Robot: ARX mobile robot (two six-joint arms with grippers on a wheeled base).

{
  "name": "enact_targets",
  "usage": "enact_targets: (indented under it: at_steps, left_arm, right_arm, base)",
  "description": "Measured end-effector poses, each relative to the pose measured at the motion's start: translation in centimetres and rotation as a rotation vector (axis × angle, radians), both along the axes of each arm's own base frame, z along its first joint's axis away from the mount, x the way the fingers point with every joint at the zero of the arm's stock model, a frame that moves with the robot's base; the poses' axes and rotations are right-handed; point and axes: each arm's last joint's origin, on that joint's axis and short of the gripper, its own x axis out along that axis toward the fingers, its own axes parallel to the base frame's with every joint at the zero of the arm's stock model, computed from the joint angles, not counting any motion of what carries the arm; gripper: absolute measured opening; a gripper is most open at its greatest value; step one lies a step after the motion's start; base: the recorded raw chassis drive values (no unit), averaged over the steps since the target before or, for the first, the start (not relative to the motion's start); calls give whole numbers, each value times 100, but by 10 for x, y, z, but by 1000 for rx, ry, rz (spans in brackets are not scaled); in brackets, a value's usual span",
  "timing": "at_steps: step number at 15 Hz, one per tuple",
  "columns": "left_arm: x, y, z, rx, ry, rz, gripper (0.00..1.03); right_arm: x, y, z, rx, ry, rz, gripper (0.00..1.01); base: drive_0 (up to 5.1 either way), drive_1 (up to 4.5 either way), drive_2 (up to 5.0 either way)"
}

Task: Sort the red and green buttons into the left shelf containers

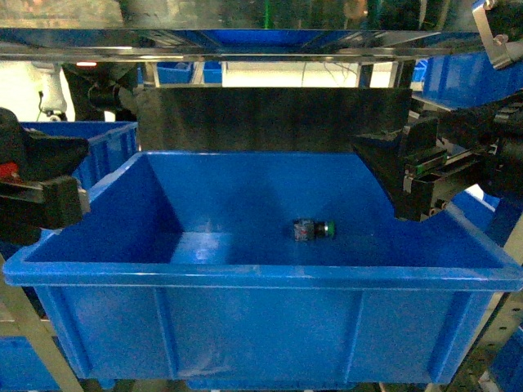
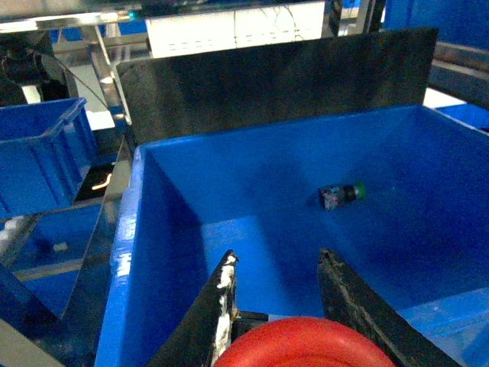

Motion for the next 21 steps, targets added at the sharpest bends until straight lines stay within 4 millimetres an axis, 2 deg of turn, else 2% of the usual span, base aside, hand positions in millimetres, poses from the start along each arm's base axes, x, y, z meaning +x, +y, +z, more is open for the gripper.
enact_targets:
  at_steps: [2, 4, 6, 8, 11, 14, 17, 21]
  left_arm:
    - [19, 1, -26, 44, 53, 5, 28]
    - [35, -6, -44, 98, 96, -19, 28]
    - [43, -17, -49, 122, 97, -68, 28]
    - [60, -38, -51, 130, 80, -145, 28]
    - [87, -54, -55, 154, 66, -165, 28]
    - [103, -64, -57, 189, 62, -156, 28]
    - [112, -64, -68, 216, 92, -139, 28]
    - [121, -49, -77, 238, 105, -88, 28]
  right_arm:
    - [0, 0, 0, 0, 0, 0, 98]
    - [0, 0, 0, 0, 0, 0, 98]
    - [0, 0, 0, 0, 0, 1, 98]
    - [0, 0, 0, 0, 0, 0, 98]
    - [0, 0, 0, 0, 0, 1, 98]
    - [0, 0, 0, 0, 0, 1, 98]
    - [0, 0, 0, 0, 0, 0, 98]
    - [0, 0, 0, 0, 0, 1, 98]
  base:
    - [0, 0, 0]
    - [0, 0, 0]
    - [0, 0, 0]
    - [0, 0, 0]
    - [0, 0, 0]
    - [0, 0, 0]
    - [0, 0, 0]
    - [0, 0, 0]
